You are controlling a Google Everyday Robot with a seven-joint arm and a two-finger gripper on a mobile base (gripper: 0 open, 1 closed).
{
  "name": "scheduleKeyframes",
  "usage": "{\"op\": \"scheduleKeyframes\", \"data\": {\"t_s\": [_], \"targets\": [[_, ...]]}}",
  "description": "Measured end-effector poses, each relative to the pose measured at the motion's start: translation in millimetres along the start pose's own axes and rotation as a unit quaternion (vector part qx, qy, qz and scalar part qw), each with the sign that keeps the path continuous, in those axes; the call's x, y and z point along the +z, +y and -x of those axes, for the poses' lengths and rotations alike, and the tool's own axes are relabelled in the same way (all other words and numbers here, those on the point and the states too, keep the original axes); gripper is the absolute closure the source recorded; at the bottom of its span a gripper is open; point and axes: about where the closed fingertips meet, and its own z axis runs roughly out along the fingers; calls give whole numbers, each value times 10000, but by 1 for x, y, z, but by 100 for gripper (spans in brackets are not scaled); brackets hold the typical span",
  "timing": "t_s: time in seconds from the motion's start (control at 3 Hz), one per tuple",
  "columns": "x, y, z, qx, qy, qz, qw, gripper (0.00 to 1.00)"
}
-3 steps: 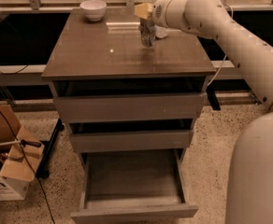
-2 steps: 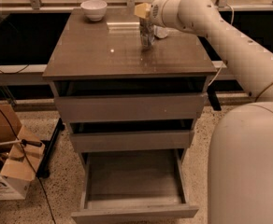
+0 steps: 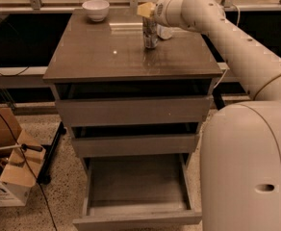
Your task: Pick redbull can from bottom drawer and place on counter
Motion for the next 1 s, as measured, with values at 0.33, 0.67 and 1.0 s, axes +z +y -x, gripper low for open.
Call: {"op": "scheduleKeyframes", "data": {"t_s": [0.33, 0.67, 1.0], "targets": [[2, 1, -2, 5, 14, 8, 10000, 11], [4, 2, -3, 7, 26, 19, 10000, 0], [4, 2, -3, 7, 26, 19, 10000, 0]]}}
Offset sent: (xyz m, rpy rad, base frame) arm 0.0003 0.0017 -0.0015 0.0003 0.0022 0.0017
